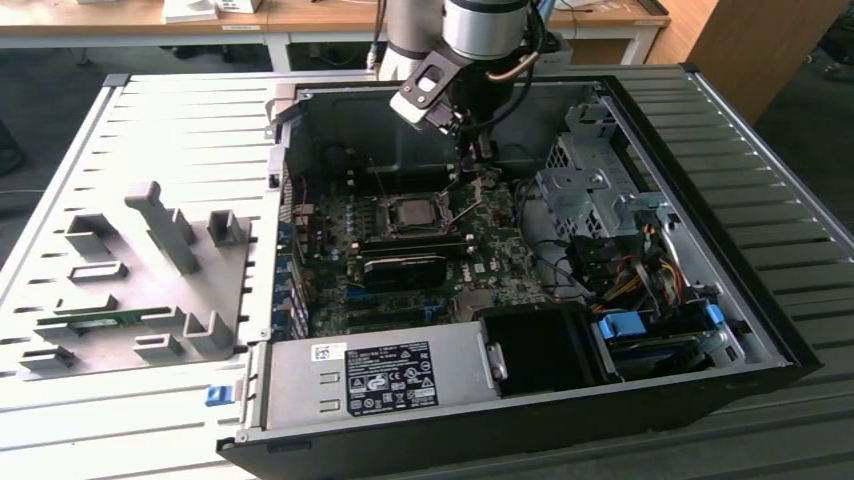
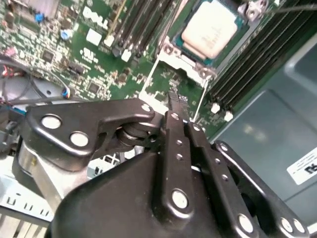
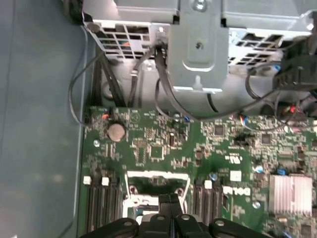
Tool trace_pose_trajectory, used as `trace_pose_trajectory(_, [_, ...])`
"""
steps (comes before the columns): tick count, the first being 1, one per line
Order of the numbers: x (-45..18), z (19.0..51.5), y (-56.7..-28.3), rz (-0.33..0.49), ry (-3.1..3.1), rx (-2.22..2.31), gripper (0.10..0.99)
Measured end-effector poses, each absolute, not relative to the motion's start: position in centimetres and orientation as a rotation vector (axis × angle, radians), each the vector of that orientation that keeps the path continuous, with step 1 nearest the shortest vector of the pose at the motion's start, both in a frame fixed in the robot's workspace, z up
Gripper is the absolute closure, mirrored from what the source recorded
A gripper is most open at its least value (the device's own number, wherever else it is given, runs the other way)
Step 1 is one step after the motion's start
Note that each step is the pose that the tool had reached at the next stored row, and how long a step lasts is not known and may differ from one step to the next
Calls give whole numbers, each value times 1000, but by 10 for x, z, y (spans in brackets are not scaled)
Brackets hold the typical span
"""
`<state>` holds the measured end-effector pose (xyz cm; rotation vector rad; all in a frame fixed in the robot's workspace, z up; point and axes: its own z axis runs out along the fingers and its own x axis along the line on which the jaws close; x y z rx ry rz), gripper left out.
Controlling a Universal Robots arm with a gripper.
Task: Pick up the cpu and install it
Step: 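Close the cpu cover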
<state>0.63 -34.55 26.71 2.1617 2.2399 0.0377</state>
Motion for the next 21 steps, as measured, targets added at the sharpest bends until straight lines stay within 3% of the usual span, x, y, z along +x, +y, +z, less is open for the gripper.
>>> trace_pose_trajectory(21, [41, 256, -336, 34, 2239, 2170, 980])
